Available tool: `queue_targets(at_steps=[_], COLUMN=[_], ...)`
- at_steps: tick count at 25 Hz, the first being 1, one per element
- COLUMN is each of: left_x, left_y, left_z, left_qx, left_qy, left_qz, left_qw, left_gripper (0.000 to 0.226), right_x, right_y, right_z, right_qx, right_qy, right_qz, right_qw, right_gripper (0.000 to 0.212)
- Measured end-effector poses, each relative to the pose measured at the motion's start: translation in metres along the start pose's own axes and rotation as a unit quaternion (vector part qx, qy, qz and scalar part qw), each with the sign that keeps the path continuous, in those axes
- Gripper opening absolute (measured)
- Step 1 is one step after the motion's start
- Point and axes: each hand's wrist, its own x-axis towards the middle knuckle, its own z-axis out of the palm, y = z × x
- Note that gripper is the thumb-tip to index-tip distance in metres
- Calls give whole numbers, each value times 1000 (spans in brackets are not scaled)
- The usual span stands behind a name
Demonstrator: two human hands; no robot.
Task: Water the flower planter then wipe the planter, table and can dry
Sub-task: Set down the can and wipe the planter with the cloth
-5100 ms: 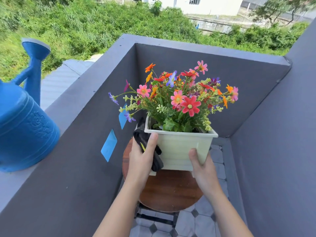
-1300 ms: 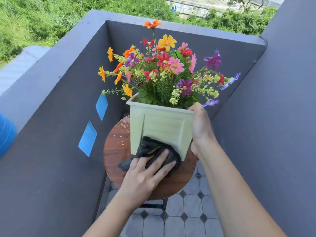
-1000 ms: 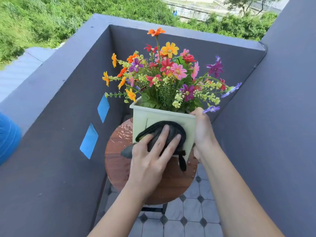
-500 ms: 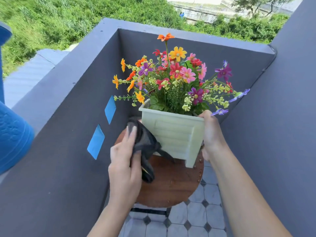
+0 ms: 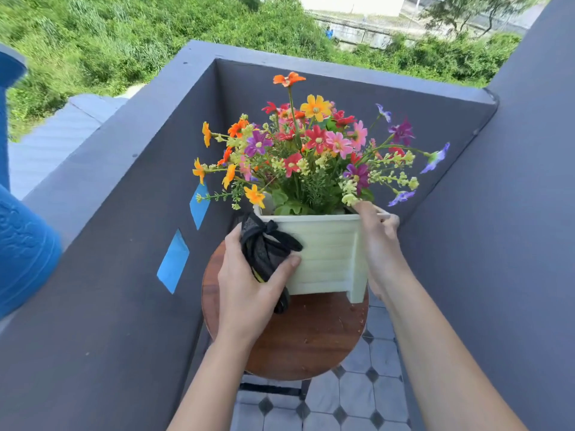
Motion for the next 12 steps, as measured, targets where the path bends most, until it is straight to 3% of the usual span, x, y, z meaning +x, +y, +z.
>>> queue_targets(at_steps=[4,7,12], left_x=[-12,-23,-36], left_y=[2,-1,5], left_z=[8,19,30], left_qx=[3,8,26], left_qy=[41,63,63], left_qz=[4,18,41], left_qw=[999,998,997], left_gripper=[65,71,72], right_x=[-24,-37,-33], right_y=[8,10,7], right_z=[9,30,35], right_qx=[-53,-31,-27], right_qy=[55,121,96], right_qz=[-25,-5,34], right_qw=[997,992,994], right_gripper=[82,108,113])
